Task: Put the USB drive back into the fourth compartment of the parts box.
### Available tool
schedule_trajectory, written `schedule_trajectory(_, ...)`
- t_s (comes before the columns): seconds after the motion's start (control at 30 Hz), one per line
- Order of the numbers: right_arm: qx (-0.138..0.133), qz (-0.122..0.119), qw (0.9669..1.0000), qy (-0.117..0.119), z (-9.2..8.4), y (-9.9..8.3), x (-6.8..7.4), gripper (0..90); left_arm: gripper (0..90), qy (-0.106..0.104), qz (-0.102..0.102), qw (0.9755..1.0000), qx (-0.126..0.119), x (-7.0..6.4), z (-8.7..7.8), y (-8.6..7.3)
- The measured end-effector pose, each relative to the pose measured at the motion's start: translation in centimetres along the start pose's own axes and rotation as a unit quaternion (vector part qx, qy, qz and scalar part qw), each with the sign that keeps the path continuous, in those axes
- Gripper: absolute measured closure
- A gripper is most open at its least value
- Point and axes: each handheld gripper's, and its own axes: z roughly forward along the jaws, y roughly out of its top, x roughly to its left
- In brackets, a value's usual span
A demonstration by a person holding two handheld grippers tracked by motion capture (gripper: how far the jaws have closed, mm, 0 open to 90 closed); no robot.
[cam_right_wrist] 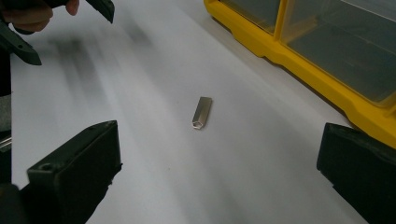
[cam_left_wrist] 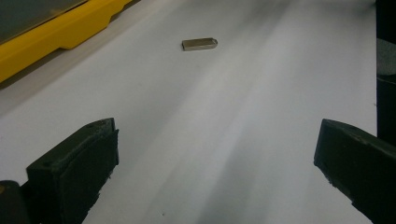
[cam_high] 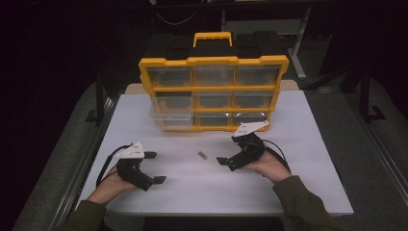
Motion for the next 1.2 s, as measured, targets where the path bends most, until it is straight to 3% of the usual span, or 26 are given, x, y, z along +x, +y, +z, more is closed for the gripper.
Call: schedule_trajectory(1.2,0.003,-0.011,0.9999,0.009,2.0,2.5,-0.3,0.0,0.0,-0.001,0.000,1.0000,0.001,0.0,0.0,0.0)
